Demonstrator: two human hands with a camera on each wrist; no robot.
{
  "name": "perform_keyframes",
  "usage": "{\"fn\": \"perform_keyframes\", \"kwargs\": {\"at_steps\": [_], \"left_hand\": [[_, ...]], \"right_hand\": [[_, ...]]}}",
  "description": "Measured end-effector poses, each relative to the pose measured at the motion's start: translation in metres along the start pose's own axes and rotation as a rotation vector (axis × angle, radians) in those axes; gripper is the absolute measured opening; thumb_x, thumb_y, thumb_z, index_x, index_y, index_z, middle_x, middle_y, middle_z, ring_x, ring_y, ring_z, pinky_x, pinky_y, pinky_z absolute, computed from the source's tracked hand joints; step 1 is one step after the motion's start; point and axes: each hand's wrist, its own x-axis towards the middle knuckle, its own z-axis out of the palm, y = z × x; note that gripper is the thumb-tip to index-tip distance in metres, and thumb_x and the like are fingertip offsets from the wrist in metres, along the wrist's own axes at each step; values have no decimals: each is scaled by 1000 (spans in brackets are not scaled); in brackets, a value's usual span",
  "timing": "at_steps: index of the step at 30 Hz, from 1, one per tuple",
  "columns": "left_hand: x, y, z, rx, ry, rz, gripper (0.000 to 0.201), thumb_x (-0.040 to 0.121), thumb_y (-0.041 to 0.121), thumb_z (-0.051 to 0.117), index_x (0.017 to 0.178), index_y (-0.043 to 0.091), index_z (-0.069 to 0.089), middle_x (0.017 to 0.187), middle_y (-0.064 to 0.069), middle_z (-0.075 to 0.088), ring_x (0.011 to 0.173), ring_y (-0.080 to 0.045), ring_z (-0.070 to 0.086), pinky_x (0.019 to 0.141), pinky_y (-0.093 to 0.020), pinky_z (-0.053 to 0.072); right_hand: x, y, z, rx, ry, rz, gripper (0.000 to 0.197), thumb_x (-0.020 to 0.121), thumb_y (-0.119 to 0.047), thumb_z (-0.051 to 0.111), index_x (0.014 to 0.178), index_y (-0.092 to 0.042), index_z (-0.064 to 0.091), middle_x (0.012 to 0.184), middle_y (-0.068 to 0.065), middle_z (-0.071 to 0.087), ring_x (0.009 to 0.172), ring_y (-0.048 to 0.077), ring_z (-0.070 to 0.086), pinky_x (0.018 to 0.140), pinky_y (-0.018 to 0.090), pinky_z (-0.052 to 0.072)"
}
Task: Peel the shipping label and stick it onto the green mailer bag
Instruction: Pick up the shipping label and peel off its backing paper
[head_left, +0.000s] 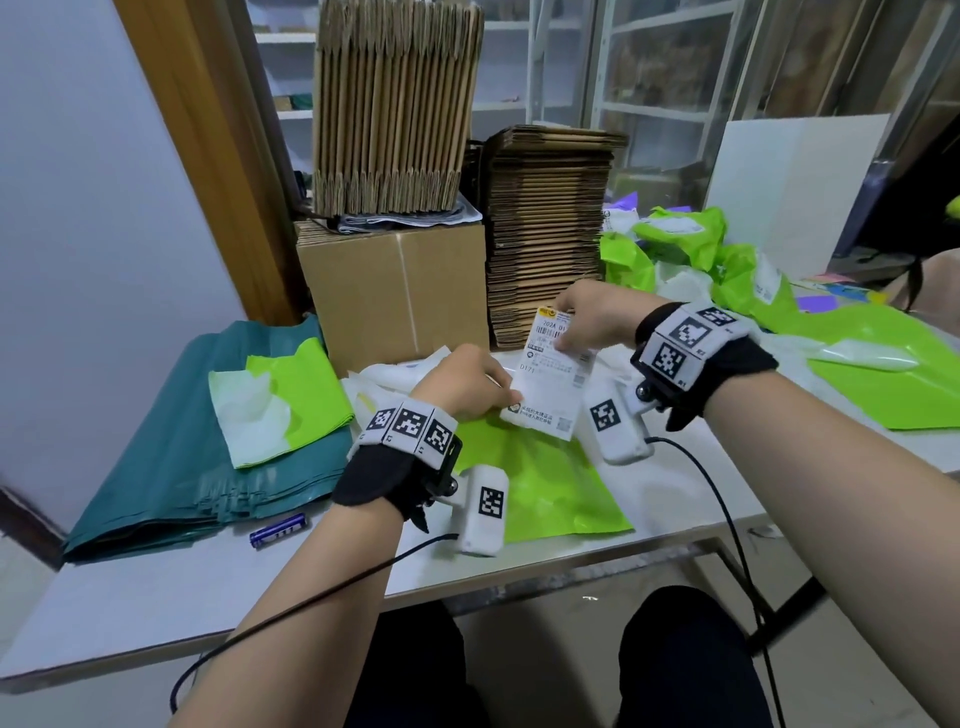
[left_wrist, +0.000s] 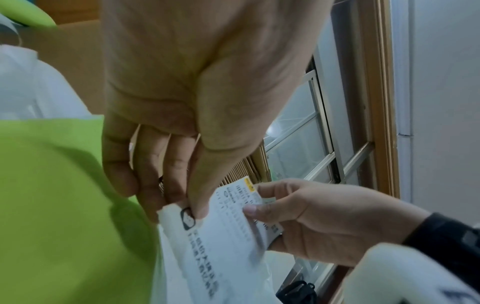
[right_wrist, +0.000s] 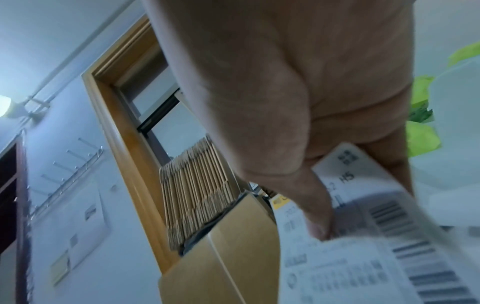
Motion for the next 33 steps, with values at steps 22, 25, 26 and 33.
{"fn": "perform_keyframes", "kwargs": {"at_steps": [22, 25, 26, 33], "left_hand": [[-1, -16, -16, -458, 21, -39, 43, 74, -6, 74, 115, -12, 64, 105, -26, 70, 97, -34, 70, 97, -47, 53], [-1, -15, -17, -418, 39, -35, 49, 69, 0, 80, 115, -8, 66, 102, -26, 73, 101, -34, 71, 97, -44, 53], [-2, -14, -18, -405, 54, -40, 50, 69, 1, 81, 115, -8, 66, 99, -23, 74, 99, -33, 72, 96, -42, 54], [-2, -17, -22, -295, 72, -27, 55, 67, 12, 85, 118, 0, 66, 98, -14, 77, 91, -19, 74, 93, -33, 55]], "right_hand": [[-16, -33, 51, 163, 107, -256, 21, 70, -14, 83, 90, -10, 80, 84, 9, 78, 75, 16, 72, 79, 32, 59], [-13, -28, 53, 220, 57, -241, 20, 73, -10, 81, 91, -5, 79, 82, 13, 77, 74, 20, 76, 75, 32, 62], [-12, -27, 53, 245, 36, -239, 20, 74, -8, 80, 93, -3, 78, 83, 15, 77, 74, 21, 76, 73, 32, 62], [-6, -19, 54, 369, -33, -215, 14, 80, -12, 76, 91, -3, 78, 83, 18, 77, 74, 27, 76, 76, 38, 62]]}}
